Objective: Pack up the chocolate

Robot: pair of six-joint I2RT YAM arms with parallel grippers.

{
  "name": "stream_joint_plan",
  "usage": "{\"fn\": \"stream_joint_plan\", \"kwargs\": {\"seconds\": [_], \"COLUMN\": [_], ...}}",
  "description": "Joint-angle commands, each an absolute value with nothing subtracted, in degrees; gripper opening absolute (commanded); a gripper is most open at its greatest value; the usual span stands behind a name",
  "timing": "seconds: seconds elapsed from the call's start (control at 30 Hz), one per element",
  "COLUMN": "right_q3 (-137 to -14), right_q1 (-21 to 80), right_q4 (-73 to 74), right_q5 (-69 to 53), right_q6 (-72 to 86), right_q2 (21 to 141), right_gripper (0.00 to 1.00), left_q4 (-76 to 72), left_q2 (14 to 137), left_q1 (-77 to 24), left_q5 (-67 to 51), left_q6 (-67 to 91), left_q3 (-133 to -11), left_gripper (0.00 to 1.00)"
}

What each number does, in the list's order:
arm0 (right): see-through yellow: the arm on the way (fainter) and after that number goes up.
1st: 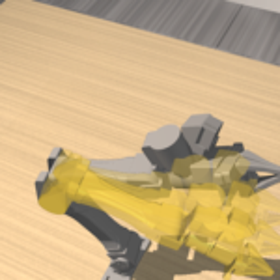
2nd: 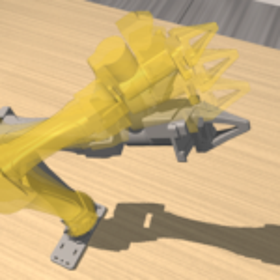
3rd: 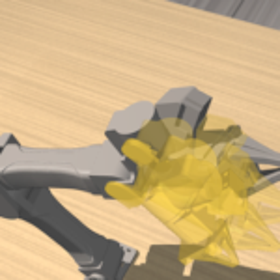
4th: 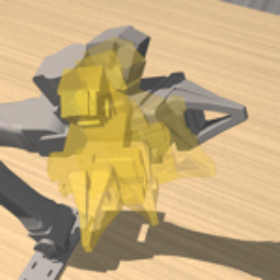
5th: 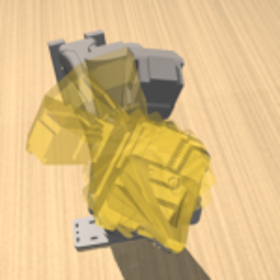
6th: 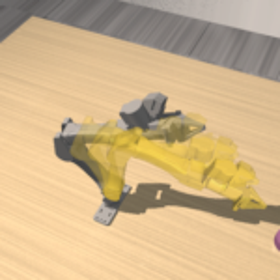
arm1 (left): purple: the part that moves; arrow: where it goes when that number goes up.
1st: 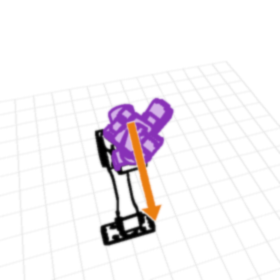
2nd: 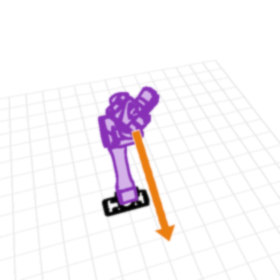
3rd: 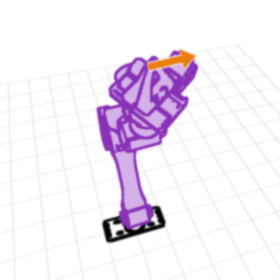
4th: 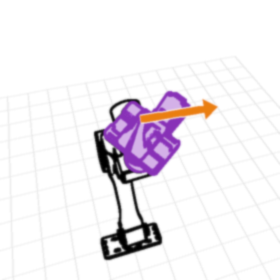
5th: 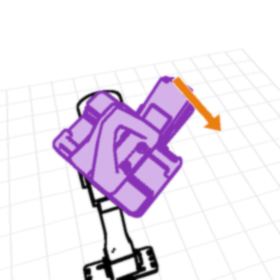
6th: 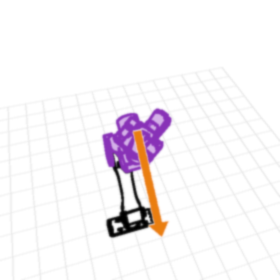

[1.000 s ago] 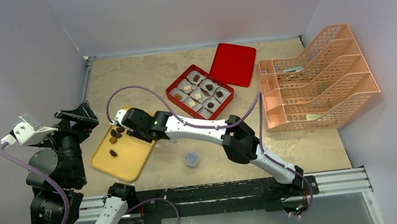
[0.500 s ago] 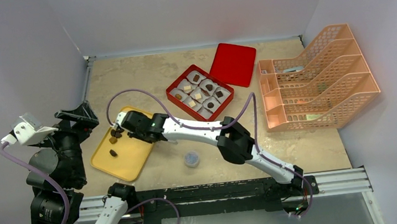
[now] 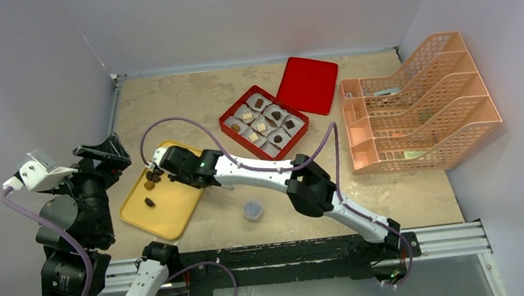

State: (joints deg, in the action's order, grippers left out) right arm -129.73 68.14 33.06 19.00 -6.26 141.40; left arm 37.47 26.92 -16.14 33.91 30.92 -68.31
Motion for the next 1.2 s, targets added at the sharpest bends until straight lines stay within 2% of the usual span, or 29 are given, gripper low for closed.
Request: {"fn": "stream_joint_plan", "kwargs": {"seconds": [0.0, 0.37, 0.67, 1.17], "right_q3": [-128.9, -124.5, -120.2, -105.6], "right_q1": [68.2, 68.2, 68.2, 66.9], "right_q4": [30.8, 29.6, 32.2, 37.8], "right_q5": [20.8, 20.2, 18.4, 24.9], "right_q6": [-5.7, -3.6, -0.7, 7.5], "right_q2": [136.2, 131.5, 126.7, 110.4], "right_gripper": [0.21, 0.16, 0.15, 0.15], "left_q4": [35.9, 35.4, 34.0, 30.5], "left_q2": [26.8, 26.7, 27.0, 28.1], "left_q1": [-16.1, -16.0, -16.0, -16.0], "left_q5": [33.9, 34.0, 34.5, 29.7], "left_q6": [31.6, 31.4, 30.8, 34.0], "left_q3": [-67.9, -66.7, -64.3, -56.8], "left_gripper": [0.83, 0.83, 0.84, 0.83]}}
